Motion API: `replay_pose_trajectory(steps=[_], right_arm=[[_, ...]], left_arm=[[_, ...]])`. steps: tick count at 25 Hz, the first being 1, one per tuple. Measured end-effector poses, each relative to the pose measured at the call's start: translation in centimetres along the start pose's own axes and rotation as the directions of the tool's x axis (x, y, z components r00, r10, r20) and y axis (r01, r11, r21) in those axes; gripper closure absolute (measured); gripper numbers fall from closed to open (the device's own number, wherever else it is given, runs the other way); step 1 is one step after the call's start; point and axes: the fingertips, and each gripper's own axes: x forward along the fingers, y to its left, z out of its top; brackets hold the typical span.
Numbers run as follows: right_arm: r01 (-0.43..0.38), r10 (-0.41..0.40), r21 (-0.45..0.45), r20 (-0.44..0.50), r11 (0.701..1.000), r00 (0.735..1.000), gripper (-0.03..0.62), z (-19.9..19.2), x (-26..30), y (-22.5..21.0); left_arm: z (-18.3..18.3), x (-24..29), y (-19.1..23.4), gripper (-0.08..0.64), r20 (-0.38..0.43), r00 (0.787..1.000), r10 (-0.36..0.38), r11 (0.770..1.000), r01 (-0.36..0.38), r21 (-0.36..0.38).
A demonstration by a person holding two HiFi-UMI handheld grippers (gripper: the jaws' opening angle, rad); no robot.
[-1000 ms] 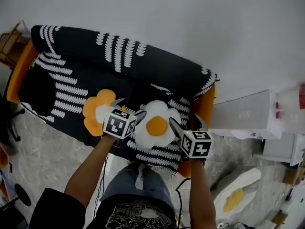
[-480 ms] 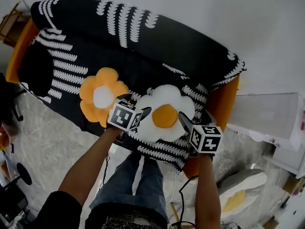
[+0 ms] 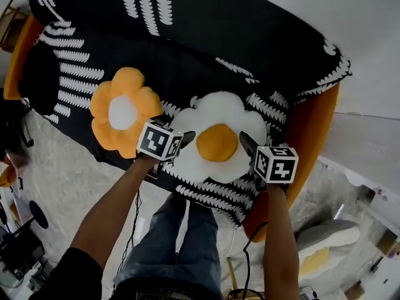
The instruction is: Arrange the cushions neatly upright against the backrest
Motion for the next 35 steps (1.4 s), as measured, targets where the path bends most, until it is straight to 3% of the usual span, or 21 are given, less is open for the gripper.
replay_pose_trajectory(steps=[7, 11, 15, 19, 26, 35], right_arm=[[-0.035, 0.035, -0.010, -0.042, 0.999, 0.999, 0.134, -2.1, 3.5, -1.0], [-0.061, 0.061, -0.006, -0.035, 0.998, 0.998, 0.226, -2.4, 3.9, -0.8], [-0.070, 0.070, 0.002, -0.024, 0.998, 0.997, 0.298, -2.6, 3.0, -0.2], [-0.059, 0.059, 0.001, 0.002, 0.998, 0.998, 0.325, -1.9, 0.5, -0.2], [-0.002, 0.000, 0.013, 0.129, 1.000, 0.992, 0.333, 3.9, -4.8, -2.5], [0.092, -0.094, 0.021, 0.265, 0.996, 0.960, 0.334, 10.7, -11.1, -7.6]], left_arm=[[-2.0, 3.8, -0.1, 0.146, -0.025, 0.999, -0.042, 0.993, 0.039, -0.108], [-1.9, 4.5, -0.1, 0.195, -0.009, 0.998, -0.062, 0.987, 0.061, -0.146], [-1.5, 3.5, -0.7, 0.295, -0.012, 0.997, -0.080, 0.992, 0.078, -0.101], [0.3, 1.1, -1.9, 0.314, 0.011, 0.998, -0.061, 0.998, 0.061, -0.031], [8.3, -3.1, -4.6, 0.319, 0.111, 0.993, -0.040, 0.994, 0.028, 0.110], [18.7, -6.0, -9.5, 0.318, 0.201, 0.977, -0.066, 0.965, 0.012, 0.261]])
